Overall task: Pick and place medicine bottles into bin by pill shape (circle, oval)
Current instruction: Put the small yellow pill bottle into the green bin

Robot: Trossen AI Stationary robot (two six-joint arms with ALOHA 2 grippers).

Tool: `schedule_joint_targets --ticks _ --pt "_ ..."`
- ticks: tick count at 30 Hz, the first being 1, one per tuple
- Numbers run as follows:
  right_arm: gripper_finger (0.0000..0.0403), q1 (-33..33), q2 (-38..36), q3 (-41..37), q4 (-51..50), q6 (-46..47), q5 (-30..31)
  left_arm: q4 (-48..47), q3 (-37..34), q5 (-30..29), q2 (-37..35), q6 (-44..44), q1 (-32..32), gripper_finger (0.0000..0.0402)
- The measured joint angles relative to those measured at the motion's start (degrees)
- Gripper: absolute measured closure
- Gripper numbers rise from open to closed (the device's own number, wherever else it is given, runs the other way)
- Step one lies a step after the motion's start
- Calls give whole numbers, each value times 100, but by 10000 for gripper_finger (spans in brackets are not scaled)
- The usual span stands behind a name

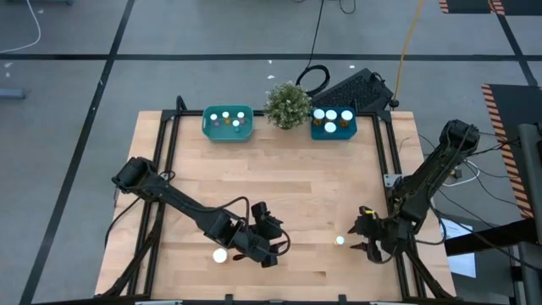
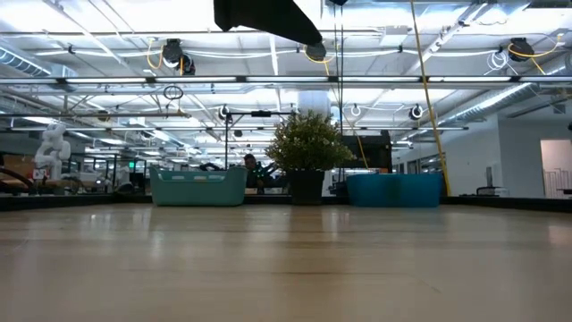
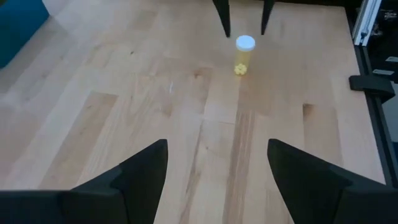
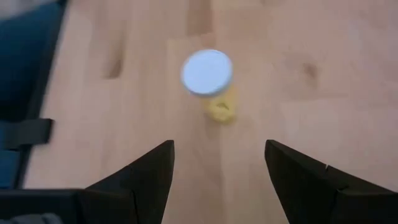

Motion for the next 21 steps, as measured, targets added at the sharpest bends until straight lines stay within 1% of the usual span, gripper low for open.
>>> schedule_joint_targets --ticks 4,7,9,15,21 --pt "175 45 2 -617 1294 -363 24 -10 0 -1 0 43 0 126" --pt "189 184 4 -984 1822 -518 280 -12 0 -1 0 28 -2 126" --pt "195 275 4 -1127 1959 -561 447 -12 0 -1 0 1 0 126" --pt "197 427 4 -1344 1959 -874 724 -14 0 -1 0 -117 24 126" --pt "197 424 135 -1369 2127 -1170 758 -8 0 0 0 -238 157 126"
